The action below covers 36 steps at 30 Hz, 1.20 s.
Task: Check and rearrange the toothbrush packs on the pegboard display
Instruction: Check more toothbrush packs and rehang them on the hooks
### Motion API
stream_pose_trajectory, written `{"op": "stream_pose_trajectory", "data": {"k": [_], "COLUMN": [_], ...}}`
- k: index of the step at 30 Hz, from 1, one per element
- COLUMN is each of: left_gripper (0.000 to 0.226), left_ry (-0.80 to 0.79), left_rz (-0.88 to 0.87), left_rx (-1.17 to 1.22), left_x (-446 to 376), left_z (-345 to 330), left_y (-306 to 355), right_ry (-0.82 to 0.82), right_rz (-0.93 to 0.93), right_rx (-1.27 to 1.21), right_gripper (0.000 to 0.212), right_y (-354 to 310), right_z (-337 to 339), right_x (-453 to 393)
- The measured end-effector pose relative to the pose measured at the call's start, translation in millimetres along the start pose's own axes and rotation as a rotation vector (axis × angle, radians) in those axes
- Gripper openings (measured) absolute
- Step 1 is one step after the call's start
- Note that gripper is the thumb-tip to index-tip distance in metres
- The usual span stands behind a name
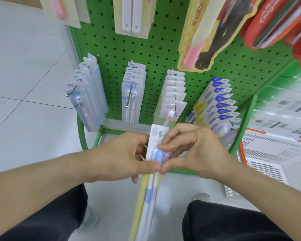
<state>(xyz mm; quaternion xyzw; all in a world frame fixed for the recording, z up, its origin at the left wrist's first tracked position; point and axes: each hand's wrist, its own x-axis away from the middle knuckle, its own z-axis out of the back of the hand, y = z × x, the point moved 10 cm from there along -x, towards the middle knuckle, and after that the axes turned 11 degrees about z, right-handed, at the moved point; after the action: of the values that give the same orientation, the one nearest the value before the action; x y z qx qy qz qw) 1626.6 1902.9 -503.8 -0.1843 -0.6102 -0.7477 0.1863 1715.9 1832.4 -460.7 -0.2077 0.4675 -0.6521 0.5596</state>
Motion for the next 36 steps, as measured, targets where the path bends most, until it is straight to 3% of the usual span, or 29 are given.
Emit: {"op": "stream_pose_trajectory", "data": {"k": [3, 6, 8, 11, 12, 14, 15, 22, 29, 32, 36], "left_gripper": [0.022, 0.044, 0.045, 0.060, 0.055, 0.025, 0.018, 0.036, 0.024, 0.024, 0.019], "left_ry": [0.087, 0.285, 0.369, 0.363, 0.353, 0.329, 0.303, 0.231, 0.160, 0.254, 0.369], "left_rz": [-0.057, -0.092, -0.086, -0.100, -0.098, -0.096, -0.092, -0.027, 0.074, 0.029, -0.065], "left_rx": [-0.014, 0.010, 0.046, 0.052, 0.072, 0.094, 0.112, 0.103, 0.062, 0.087, 0.225], "left_x": [5, 6, 8, 4, 4, 4, 4, 6, 11, 14, 18], "left_z": [11, 32, 37, 35, 34, 34, 32, 25, 17, 28, 51], "left_y": [8, 17, 18, 10, 8, 8, 9, -1, 0, 8, 17], "right_ry": [0.150, 0.360, 0.400, 0.335, 0.289, 0.217, 0.204, 0.244, 0.180, 0.216, 0.039], "right_rz": [-0.026, -0.053, -0.061, -0.102, -0.125, -0.169, -0.182, -0.301, -0.259, -0.300, -0.297], "right_rx": [-0.134, -0.334, -0.264, -0.033, 0.037, 0.073, 0.042, -0.218, -0.229, -0.405, -0.462], "right_gripper": [0.038, 0.034, 0.034, 0.040, 0.042, 0.047, 0.046, 0.045, 0.046, 0.050, 0.032], "right_y": [5, 7, 2, 5, 8, 13, 14, 28, 27, 33, 23], "right_z": [8, 17, 17, 14, 12, 7, 5, -7, -19, -25, -46], "right_x": [3, 6, 6, 5, 4, 3, 3, 6, 5, 8, 9]}}
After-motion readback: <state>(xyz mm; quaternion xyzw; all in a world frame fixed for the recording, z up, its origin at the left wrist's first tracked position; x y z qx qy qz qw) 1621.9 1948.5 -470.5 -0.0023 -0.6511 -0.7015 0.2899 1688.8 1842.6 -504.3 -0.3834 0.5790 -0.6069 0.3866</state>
